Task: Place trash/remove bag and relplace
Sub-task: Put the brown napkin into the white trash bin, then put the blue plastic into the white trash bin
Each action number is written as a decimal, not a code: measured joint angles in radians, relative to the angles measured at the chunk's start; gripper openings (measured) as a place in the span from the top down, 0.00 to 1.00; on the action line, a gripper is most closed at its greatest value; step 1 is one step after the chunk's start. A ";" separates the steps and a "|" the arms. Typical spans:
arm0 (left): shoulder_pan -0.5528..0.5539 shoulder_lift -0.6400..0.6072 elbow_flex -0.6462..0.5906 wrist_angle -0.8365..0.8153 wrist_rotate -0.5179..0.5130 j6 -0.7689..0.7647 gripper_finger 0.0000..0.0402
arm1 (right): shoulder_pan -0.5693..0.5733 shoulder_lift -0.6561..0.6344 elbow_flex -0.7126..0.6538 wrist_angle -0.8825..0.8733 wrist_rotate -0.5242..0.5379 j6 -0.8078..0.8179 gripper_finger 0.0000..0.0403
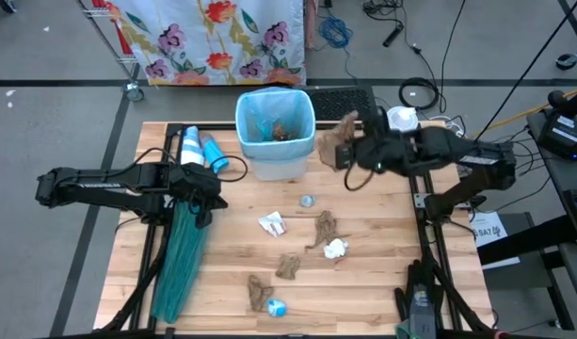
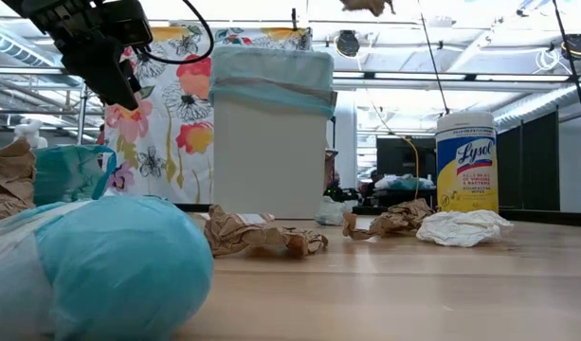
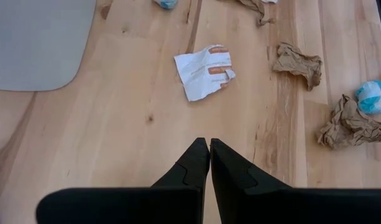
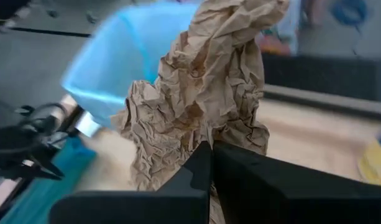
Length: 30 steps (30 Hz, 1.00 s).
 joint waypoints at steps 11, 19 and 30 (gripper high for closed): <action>0.000 0.000 0.000 0.000 0.000 0.000 0.94 | -0.171 0.125 0.033 0.540 -0.093 -0.561 1.00; 0.000 0.000 0.000 0.001 0.000 -0.001 0.94 | -0.286 0.218 0.033 0.714 -0.137 -0.665 0.95; 0.000 0.000 0.000 0.001 0.000 -0.001 0.94 | -0.377 0.319 0.032 0.700 -0.320 -0.642 0.62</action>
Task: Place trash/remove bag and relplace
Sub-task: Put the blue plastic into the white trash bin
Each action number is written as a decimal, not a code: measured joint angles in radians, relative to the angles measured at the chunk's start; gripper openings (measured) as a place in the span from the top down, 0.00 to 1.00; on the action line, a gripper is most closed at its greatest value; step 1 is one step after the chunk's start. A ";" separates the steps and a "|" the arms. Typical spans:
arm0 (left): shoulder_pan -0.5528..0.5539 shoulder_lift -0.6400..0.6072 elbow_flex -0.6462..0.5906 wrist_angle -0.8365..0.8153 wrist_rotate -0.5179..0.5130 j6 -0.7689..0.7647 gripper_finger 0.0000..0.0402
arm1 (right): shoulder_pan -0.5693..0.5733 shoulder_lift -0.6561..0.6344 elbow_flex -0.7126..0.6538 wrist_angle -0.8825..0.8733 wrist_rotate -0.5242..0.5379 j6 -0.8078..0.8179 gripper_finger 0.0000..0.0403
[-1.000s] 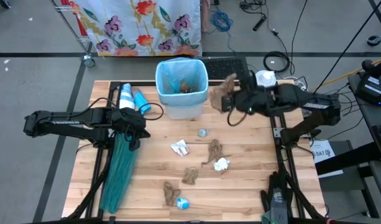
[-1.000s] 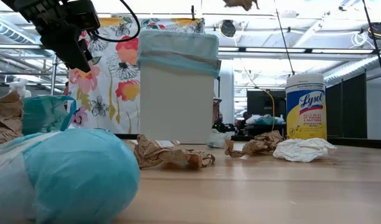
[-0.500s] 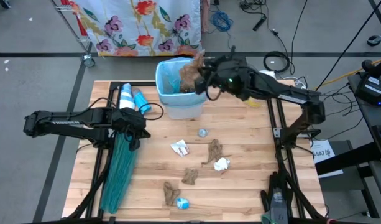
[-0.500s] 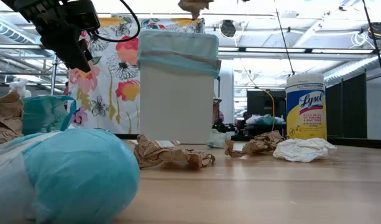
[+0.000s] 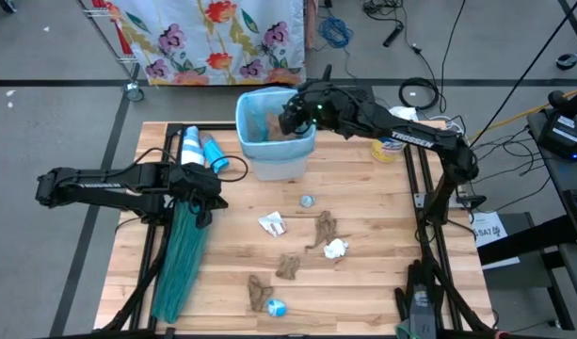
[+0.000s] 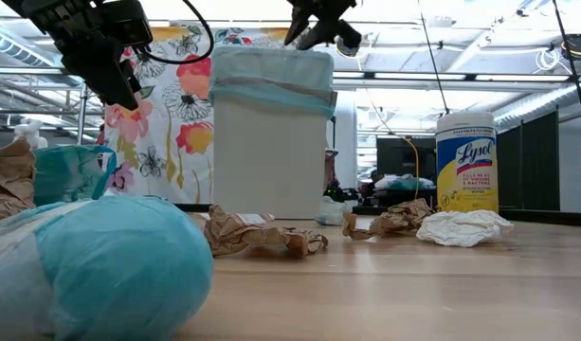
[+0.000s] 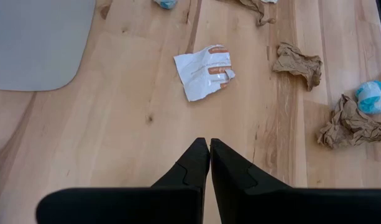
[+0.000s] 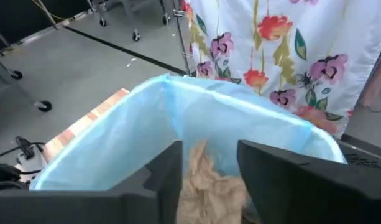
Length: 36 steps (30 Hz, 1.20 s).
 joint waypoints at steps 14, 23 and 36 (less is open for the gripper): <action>0.000 0.000 0.000 0.000 0.002 0.000 0.94 | 0.021 -0.236 0.000 -0.327 -0.001 0.054 0.47; 0.000 0.000 0.000 0.000 0.002 -0.001 0.94 | 0.221 -0.270 -0.056 -0.760 -0.006 0.378 0.47; -0.001 0.000 0.000 0.000 0.002 -0.001 0.94 | 0.384 -0.257 -0.558 -0.302 0.000 0.579 0.51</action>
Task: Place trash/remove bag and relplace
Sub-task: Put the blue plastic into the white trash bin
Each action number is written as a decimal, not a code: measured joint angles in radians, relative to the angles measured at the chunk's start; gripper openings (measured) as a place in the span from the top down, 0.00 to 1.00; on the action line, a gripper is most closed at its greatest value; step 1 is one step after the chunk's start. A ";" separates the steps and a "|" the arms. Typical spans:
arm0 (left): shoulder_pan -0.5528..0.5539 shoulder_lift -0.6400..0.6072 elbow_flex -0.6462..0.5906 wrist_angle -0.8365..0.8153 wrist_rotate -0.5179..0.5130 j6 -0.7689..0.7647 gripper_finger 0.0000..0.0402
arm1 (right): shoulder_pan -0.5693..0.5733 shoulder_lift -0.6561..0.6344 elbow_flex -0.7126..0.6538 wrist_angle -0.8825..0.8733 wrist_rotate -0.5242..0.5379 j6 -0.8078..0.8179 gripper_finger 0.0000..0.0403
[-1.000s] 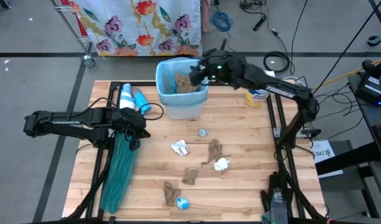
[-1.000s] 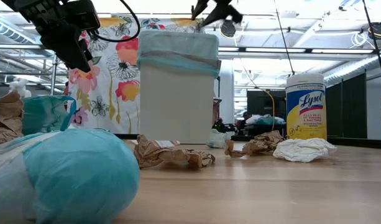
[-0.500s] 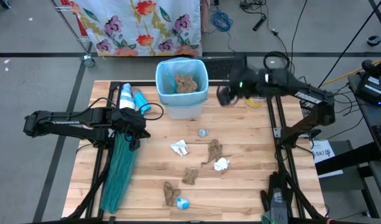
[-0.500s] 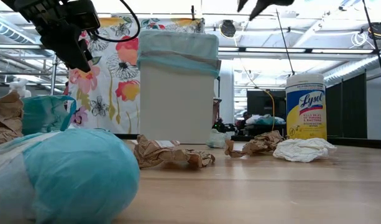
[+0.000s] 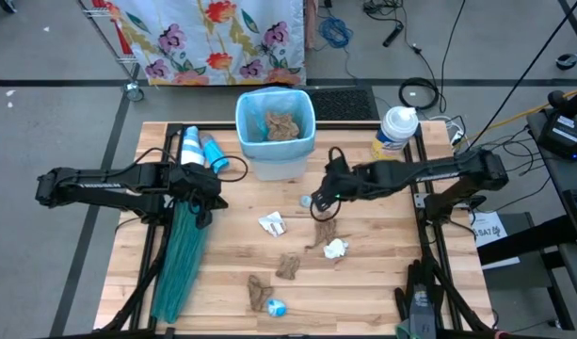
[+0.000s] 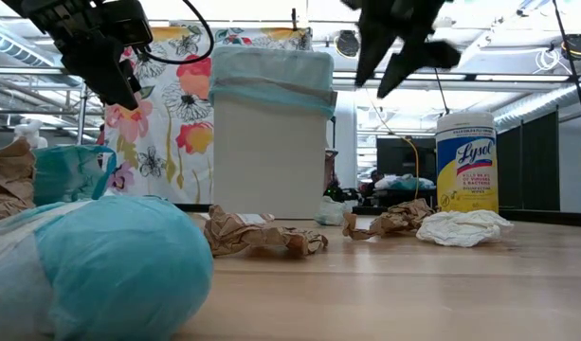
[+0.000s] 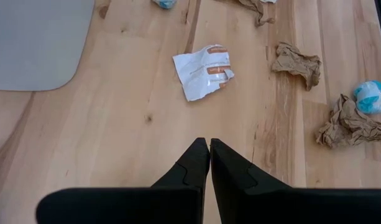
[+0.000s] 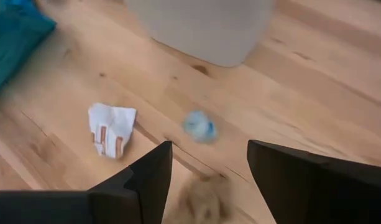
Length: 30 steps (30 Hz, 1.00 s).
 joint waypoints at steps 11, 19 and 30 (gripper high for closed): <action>0.000 0.000 0.000 0.001 0.000 -0.027 0.94 | -0.047 0.118 -0.216 0.411 -0.077 0.022 0.53; 0.000 0.000 0.000 0.000 0.000 -0.034 0.94 | -0.088 0.268 -0.218 0.539 -0.156 -0.005 0.53; 0.000 0.000 0.000 0.000 0.000 -0.026 0.94 | -0.138 0.377 -0.215 0.538 -0.178 0.023 0.69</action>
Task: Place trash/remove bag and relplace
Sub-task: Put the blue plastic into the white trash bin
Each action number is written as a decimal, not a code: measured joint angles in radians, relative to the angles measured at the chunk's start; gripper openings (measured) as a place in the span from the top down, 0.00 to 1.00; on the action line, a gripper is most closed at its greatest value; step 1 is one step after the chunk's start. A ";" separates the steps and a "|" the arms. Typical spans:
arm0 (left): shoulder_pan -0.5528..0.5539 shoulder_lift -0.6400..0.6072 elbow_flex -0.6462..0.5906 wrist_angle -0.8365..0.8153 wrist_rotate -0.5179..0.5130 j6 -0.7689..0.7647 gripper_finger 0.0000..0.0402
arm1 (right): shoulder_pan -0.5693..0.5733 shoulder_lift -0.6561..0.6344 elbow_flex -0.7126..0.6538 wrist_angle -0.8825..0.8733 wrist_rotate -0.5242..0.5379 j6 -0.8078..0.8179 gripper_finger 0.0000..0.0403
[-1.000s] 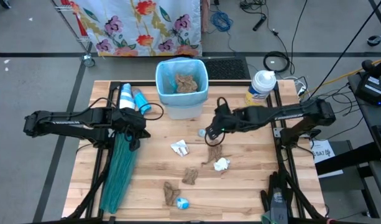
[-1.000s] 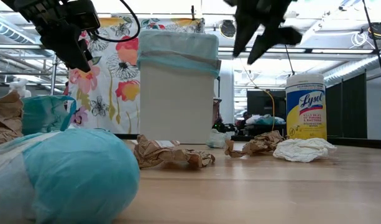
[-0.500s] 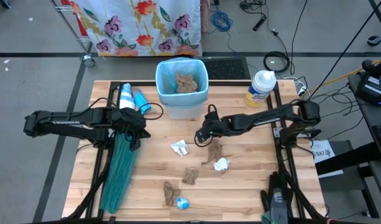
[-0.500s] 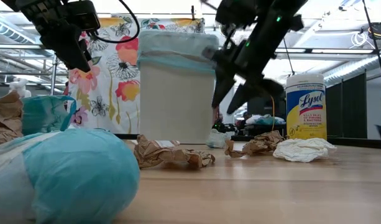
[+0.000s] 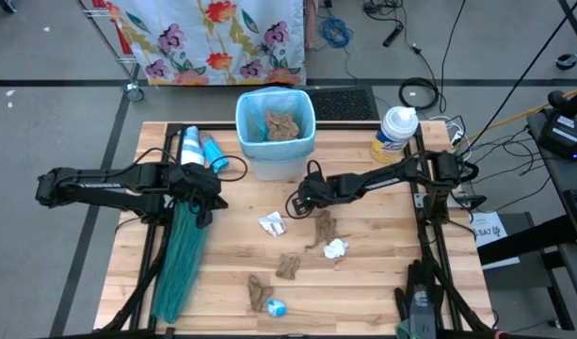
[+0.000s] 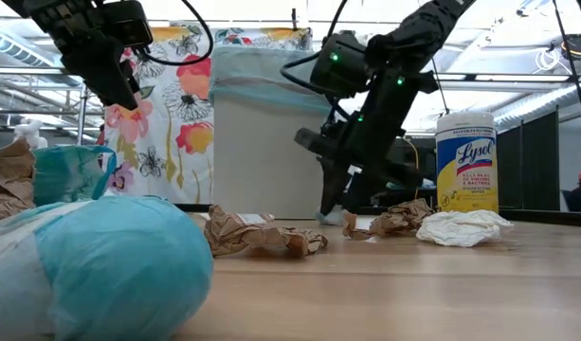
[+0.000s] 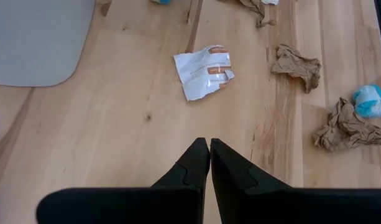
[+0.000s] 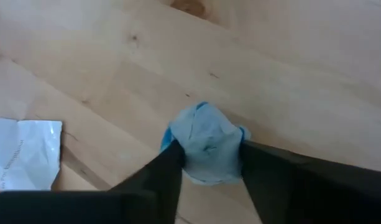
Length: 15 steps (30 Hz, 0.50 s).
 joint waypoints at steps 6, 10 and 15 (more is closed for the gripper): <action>0.000 0.000 0.000 0.000 0.000 0.000 0.94 | 0.004 -0.054 -0.006 -0.044 -0.008 -0.054 0.97; 0.000 0.000 0.000 0.000 0.003 -0.001 0.94 | 0.005 -0.171 -0.005 -0.146 0.018 -0.048 0.95; 0.000 0.000 0.000 0.001 0.005 -0.001 0.94 | 0.004 -0.364 0.002 -0.335 0.088 -0.023 0.98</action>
